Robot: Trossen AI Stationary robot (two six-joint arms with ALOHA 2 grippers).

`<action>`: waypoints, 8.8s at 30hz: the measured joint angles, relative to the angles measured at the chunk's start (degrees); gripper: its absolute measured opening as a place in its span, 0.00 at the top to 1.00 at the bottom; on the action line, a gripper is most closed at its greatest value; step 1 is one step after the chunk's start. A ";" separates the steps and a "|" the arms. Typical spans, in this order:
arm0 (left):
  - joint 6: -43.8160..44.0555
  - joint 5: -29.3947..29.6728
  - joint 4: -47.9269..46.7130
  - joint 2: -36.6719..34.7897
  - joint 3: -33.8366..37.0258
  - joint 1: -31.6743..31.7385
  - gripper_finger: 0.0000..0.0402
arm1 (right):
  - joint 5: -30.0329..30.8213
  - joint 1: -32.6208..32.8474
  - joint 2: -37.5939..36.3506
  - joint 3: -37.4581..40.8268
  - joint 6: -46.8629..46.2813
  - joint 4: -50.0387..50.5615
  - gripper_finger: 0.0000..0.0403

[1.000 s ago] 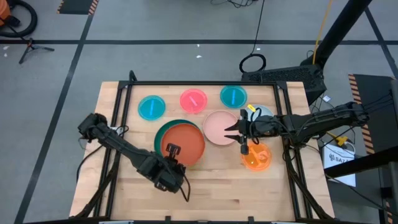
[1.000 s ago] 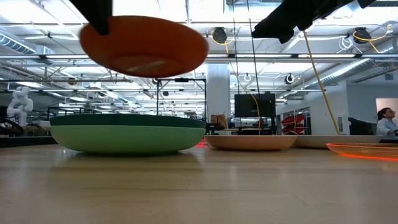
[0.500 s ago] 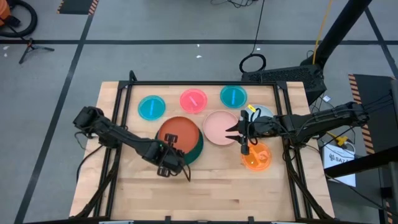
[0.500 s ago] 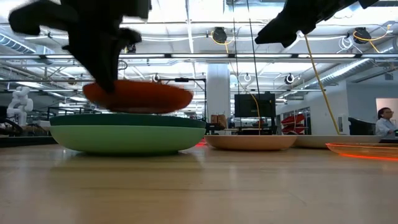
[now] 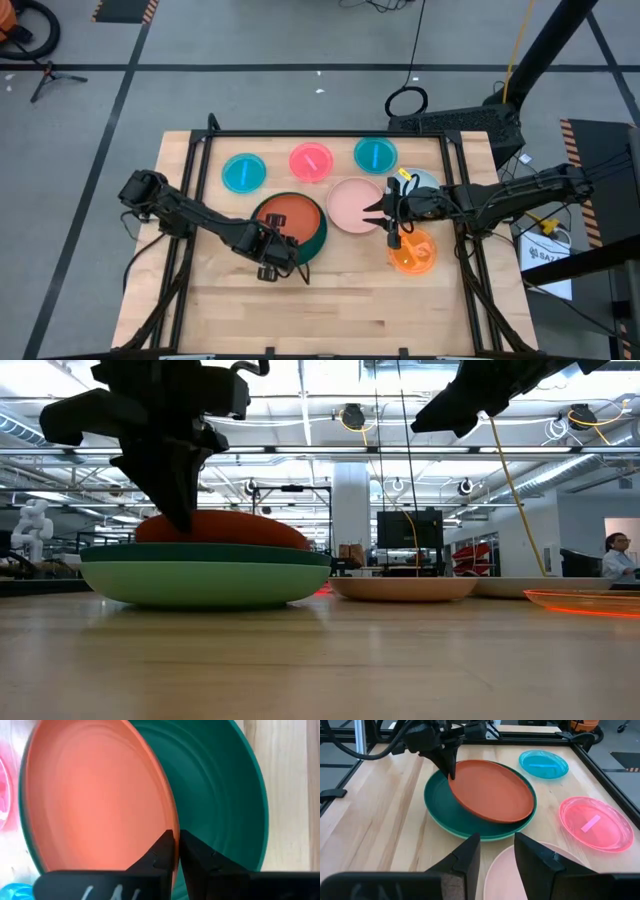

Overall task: Stack plastic plates
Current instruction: Stack the orange plate on top of the dark green plate, then stack the pink plate on top of the orange plate, then stack the blue plate on top of the pink plate

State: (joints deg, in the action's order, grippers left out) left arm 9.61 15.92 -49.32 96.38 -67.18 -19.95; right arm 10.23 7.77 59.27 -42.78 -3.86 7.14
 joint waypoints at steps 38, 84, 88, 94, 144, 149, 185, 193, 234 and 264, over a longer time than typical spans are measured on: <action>-7.27 4.55 0.55 0.00 -0.04 -0.41 0.60 | 0.42 0.00 0.00 0.00 -5.60 0.02 0.72; -29.05 -9.75 30.98 -51.06 24.65 35.66 0.60 | -3.69 -9.00 30.82 -28.77 -33.22 28.14 0.72; -28.99 -9.77 29.76 -51.97 24.65 36.11 0.60 | -11.91 -6.56 34.33 -28.83 -25.19 34.96 0.72; -28.99 -9.79 30.16 -52.22 24.65 36.07 0.60 | -9.19 -2.24 40.11 -28.83 -22.83 41.03 0.72; -27.40 -9.85 33.09 -52.14 24.62 36.02 0.60 | 6.14 -3.10 45.94 -24.88 -15.04 27.14 0.72; -26.90 -9.85 32.92 -52.13 24.59 36.02 0.60 | 6.06 -3.10 45.94 -23.93 -15.80 26.71 0.72; -24.26 -9.85 31.16 -52.13 24.59 36.00 0.60 | 6.00 -3.13 45.77 -27.87 -18.46 27.77 0.72; -23.94 -9.85 30.89 -52.14 24.59 35.97 0.60 | 5.95 -3.08 48.32 -27.85 -19.30 26.56 0.72; -22.36 -9.83 31.17 -52.13 24.61 36.00 0.60 | 0.65 -1.05 45.70 -38.38 7.59 7.53 0.99; -20.20 -9.83 31.12 -52.15 24.65 35.67 0.60 | -3.03 0.20 50.23 -38.36 8.02 1.20 0.73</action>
State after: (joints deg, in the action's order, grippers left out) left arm -10.59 6.09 -18.20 44.23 -42.52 15.73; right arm 7.20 7.97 109.49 -81.14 4.16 8.34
